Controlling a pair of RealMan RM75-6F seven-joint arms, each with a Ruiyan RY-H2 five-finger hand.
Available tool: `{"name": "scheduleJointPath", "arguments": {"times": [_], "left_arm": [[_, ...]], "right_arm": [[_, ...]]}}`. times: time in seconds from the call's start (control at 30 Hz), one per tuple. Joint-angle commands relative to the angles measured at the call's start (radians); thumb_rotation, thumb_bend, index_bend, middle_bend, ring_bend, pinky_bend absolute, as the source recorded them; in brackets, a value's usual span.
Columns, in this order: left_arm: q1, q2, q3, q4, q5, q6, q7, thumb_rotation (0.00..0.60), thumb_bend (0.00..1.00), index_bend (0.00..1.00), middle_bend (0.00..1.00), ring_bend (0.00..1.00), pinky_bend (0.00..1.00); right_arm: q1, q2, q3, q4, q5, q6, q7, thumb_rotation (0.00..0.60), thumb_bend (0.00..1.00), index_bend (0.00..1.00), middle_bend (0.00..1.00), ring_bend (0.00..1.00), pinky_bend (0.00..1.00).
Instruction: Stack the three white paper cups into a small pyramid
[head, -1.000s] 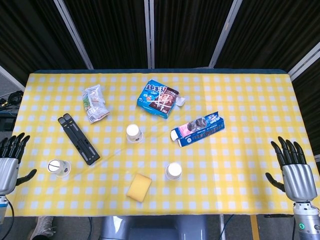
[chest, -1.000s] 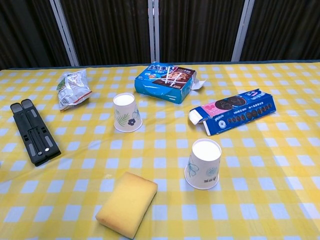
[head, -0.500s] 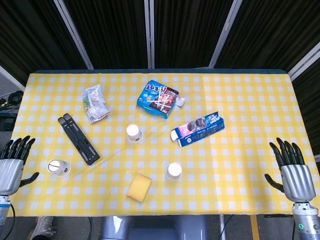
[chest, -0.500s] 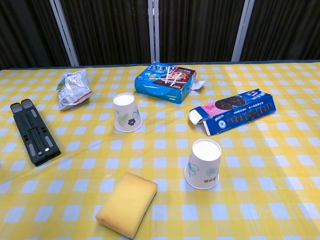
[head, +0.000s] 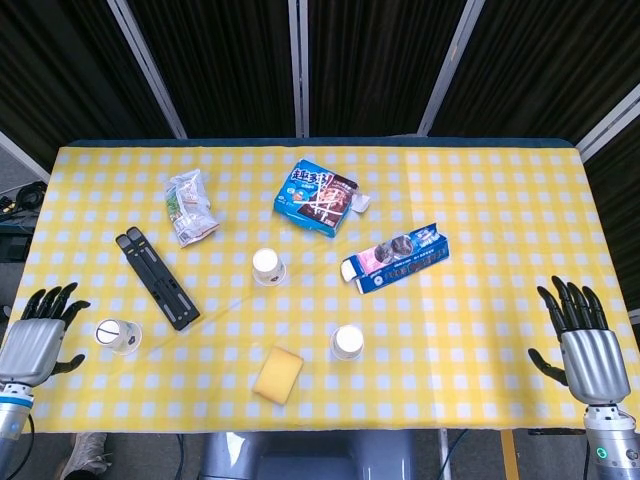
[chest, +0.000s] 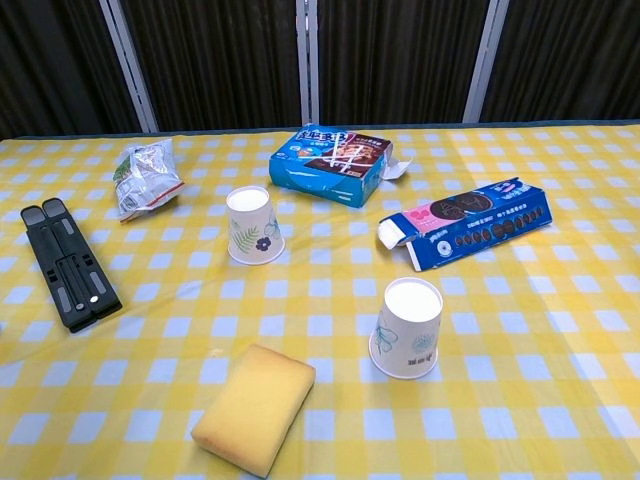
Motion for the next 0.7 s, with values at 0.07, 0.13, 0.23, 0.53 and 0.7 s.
{"name": "scheduleJointPath", "arguments": {"times": [0.07, 0.13, 0.23, 0.53, 0.7], "left_arm": [[-0.021, -0.036, -0.006, 0.038, -0.016, -0.030, 0.005, 0.600, 0.22, 0.26, 0.00, 0.00, 0.00], [-0.029, -0.058, -0.004, 0.058, -0.012, -0.038, 0.011, 0.600, 0.24, 0.26, 0.00, 0.00, 0.00], [-0.035, -0.082, -0.001, 0.082, -0.001, -0.041, 0.007, 0.600, 0.28, 0.27, 0.00, 0.00, 0.00], [-0.054, -0.123, 0.004, 0.136, -0.010, -0.075, -0.004, 0.600, 0.30, 0.28, 0.00, 0.00, 0.00], [-0.061, -0.141, 0.008, 0.161, -0.001, -0.083, -0.023, 0.600, 0.42, 0.37, 0.00, 0.00, 0.00]], "right_arm": [[-0.001, 0.001, 0.000, 0.000, 0.002, -0.001, 0.002, 0.600, 0.09, 0.14, 0.00, 0.00, 0.00], [-0.001, 0.001, -0.001, -0.002, 0.004, -0.004, -0.001, 0.600, 0.08, 0.14, 0.00, 0.00, 0.00], [0.000, 0.003, -0.001, -0.005, 0.003, -0.005, -0.002, 0.600, 0.08, 0.14, 0.00, 0.00, 0.00], [0.000, 0.003, -0.002, -0.007, 0.005, -0.009, 0.000, 0.600, 0.09, 0.14, 0.00, 0.00, 0.00], [0.001, 0.002, -0.004, -0.006, 0.003, -0.012, 0.000, 0.600, 0.09, 0.14, 0.00, 0.00, 0.00]]}}
